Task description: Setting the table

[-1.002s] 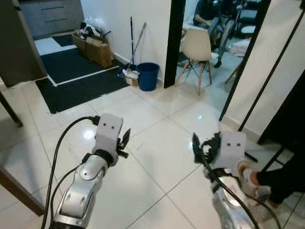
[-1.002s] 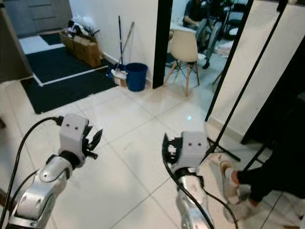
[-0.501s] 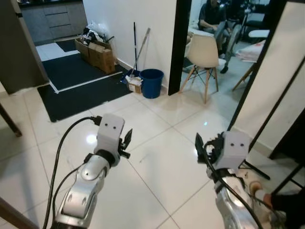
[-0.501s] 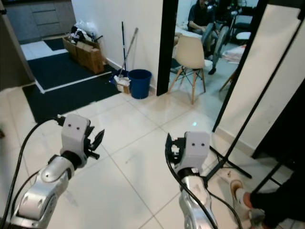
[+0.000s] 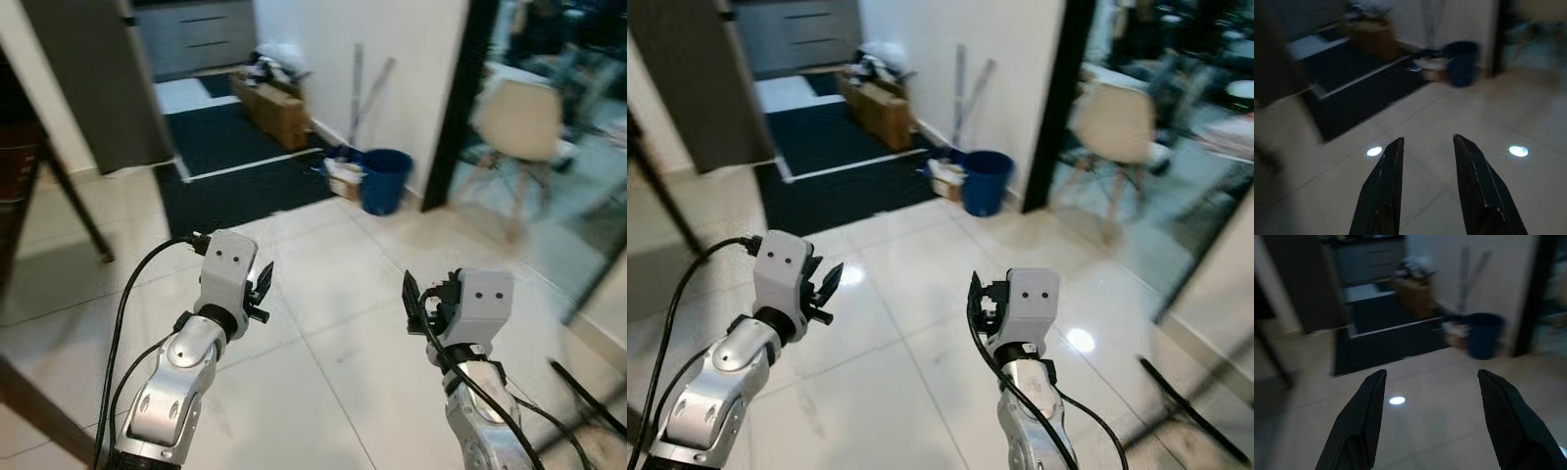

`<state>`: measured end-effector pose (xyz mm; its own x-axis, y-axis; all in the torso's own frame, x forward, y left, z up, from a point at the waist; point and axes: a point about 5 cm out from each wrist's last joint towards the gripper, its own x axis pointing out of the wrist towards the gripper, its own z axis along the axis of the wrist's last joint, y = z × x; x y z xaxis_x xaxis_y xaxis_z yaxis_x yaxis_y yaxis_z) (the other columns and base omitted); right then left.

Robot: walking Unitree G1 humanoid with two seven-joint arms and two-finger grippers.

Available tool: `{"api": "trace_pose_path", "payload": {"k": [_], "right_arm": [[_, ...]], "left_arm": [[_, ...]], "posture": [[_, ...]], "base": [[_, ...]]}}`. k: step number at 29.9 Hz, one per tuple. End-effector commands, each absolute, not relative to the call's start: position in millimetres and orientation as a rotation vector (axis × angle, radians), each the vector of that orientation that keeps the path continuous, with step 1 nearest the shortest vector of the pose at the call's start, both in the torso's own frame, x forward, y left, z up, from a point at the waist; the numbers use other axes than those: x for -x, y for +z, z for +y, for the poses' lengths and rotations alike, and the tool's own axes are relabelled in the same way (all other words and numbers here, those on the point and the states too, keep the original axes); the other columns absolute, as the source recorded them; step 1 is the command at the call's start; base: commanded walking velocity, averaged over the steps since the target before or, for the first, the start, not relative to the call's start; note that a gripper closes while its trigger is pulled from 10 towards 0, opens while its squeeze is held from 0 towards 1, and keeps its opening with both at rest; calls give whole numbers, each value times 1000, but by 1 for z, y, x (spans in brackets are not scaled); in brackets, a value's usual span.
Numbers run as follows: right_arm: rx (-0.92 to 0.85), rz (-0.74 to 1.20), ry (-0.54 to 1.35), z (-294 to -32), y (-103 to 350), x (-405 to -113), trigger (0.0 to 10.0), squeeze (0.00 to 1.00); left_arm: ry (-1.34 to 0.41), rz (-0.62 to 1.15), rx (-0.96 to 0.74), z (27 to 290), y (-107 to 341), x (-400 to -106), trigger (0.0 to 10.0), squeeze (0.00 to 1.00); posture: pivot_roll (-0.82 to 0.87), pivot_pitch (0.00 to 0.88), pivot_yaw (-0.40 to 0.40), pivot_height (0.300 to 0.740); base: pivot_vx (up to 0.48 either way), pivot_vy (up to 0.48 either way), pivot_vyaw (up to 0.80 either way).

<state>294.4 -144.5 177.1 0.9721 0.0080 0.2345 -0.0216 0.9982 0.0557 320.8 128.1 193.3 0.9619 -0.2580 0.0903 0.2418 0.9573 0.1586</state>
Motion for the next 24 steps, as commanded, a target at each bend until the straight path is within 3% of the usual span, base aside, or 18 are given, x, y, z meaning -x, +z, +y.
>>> {"api": "trace_pose_path", "payload": {"k": [1,16,24], "right_arm": [[-60,-219,17,-145,172,-292,10000,0],[-75,-225,36,-143,173,-292,10000,0],[-73,-227,40,-142,173,-292,10000,0]], "left_arm": [[-254,-93,-156,128,189,-320,10000,0],[-253,-95,-158,128,190,-321,10000,0],[-253,-96,-159,128,190,-321,10000,0]], "posture": [[80,67,120,740],[80,65,122,740],[80,65,123,740]], "base": [[480,0,800],[480,0,53],[480,0,717]]}}
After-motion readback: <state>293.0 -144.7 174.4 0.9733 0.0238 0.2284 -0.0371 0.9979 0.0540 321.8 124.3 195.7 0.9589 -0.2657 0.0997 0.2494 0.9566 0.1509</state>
